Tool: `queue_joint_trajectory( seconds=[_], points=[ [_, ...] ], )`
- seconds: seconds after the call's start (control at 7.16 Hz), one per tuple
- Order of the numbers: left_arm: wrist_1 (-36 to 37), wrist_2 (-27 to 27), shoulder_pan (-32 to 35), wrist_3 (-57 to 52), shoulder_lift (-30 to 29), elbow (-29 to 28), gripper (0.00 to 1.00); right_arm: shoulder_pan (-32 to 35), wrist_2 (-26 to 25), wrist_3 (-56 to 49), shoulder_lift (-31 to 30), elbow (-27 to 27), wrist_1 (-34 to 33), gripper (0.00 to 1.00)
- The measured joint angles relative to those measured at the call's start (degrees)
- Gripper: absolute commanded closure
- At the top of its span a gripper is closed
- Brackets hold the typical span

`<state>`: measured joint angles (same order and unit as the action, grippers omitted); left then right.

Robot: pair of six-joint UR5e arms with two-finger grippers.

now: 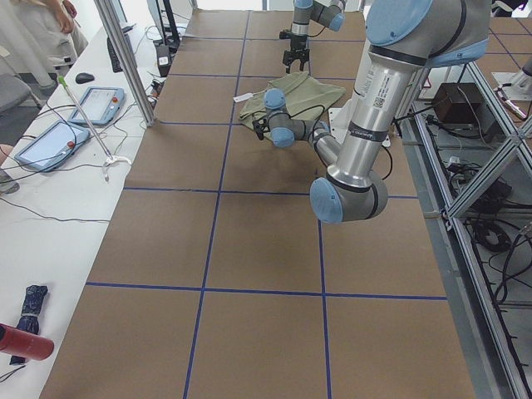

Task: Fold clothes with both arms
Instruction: 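Pull the shirt corner away from the robot with the left gripper while right holds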

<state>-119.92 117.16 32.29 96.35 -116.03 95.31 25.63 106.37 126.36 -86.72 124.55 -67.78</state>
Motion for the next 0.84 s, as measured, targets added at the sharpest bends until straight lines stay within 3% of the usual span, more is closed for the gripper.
queue_joint_trajectory(
  seconds=[0.28, 0.56, 0.84],
  points=[
    [-0.04, -4.07, 5.32, -4.25, -5.84, -6.28, 1.00, 0.37, -0.78, -0.04, 1.69, -0.35, 0.01, 0.00],
    [-2.01, -4.99, 11.85, -7.34, -16.82, -20.83, 1.00, 0.98, -1.34, -0.13, 2.03, -0.39, 0.01, 0.00],
    [-11.60, -8.18, 14.99, -9.23, -25.41, -37.48, 1.00, 1.99, -1.56, -0.17, 2.12, -0.42, 0.01, 0.00]
  ],
)
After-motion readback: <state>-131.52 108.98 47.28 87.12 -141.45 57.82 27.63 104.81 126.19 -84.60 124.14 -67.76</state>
